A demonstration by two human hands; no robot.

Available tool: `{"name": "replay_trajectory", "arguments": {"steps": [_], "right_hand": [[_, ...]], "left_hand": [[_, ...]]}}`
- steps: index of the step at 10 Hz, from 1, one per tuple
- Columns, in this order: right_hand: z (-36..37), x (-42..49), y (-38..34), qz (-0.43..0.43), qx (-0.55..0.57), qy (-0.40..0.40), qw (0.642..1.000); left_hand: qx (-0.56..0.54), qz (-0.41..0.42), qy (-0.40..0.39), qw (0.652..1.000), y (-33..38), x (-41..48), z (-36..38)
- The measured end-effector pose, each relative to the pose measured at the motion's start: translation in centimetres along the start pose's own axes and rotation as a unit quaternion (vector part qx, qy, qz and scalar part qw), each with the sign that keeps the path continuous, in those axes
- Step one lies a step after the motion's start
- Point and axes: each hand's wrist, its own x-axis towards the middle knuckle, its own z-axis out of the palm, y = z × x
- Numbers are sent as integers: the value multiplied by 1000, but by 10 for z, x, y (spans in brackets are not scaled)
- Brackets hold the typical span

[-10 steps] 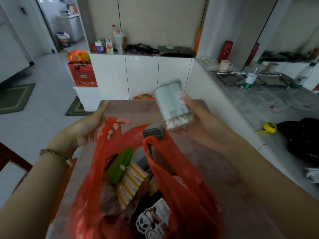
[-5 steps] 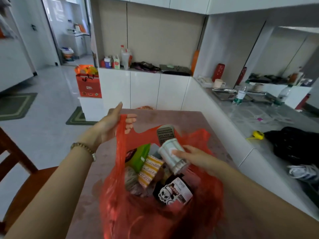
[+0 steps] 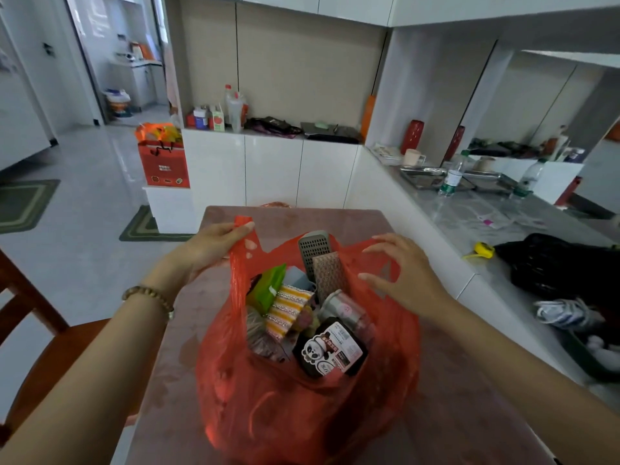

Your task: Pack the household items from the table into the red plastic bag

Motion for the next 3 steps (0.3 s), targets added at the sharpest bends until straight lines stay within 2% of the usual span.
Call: {"name": "replay_trajectory", "arguments": {"steps": [2, 3], "right_hand": [[13, -13, -15, 24, 44, 22, 999], [7, -20, -27, 31, 114, 29, 993]], "left_hand": [[26, 23, 96, 995, -7, -6, 13], [51, 35, 180, 982, -4, -17, 22]]}}
